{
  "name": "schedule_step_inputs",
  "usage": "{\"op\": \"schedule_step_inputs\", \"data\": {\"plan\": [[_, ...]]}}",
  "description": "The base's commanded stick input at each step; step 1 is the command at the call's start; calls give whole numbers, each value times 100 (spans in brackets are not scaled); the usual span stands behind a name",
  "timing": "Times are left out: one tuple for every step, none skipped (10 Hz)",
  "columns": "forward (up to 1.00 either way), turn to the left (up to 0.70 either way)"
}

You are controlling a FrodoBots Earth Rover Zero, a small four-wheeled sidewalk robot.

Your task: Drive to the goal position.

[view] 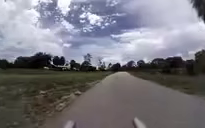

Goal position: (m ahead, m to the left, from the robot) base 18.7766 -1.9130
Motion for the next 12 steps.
{"op": "schedule_step_inputs", "data": {"plan": [[79, 0], [81, 0], [84, 0], [85, 0], [85, 0], [85, -26], [85, -34], [85, -29], [85, -8], [85, -2], [85, 0], [85, 0]]}}
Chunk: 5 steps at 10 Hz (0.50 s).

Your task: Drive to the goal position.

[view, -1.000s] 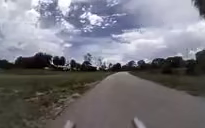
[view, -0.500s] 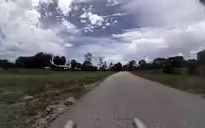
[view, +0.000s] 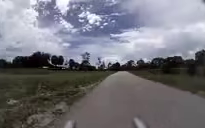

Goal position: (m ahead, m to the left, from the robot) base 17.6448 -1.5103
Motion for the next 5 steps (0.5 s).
{"op": "schedule_step_inputs", "data": {"plan": [[85, 0], [85, 0], [85, 0], [85, 0], [85, 0]]}}
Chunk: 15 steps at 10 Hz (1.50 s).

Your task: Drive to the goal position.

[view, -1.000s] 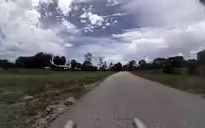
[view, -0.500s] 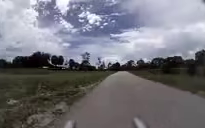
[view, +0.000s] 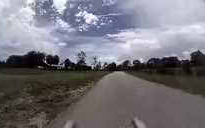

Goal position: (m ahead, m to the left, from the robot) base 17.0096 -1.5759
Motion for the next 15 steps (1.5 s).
{"op": "schedule_step_inputs", "data": {"plan": [[85, 0], [85, 0], [85, 0], [85, 0], [85, 0], [85, 0], [85, 0], [85, 0], [85, 0], [85, -21], [85, -33], [85, -20], [85, -6], [85, -2], [85, 0]]}}
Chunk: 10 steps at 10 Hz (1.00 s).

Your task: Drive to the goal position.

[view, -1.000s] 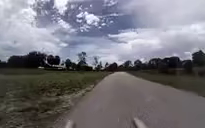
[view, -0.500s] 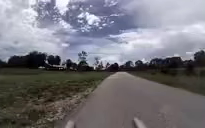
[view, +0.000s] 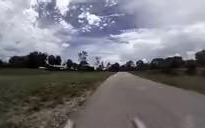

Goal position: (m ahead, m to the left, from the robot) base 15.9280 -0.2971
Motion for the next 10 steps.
{"op": "schedule_step_inputs", "data": {"plan": [[85, -4], [85, -17], [85, -22], [85, -17], [85, -2], [85, 0], [85, 0], [85, -4], [85, -8], [85, -6]]}}
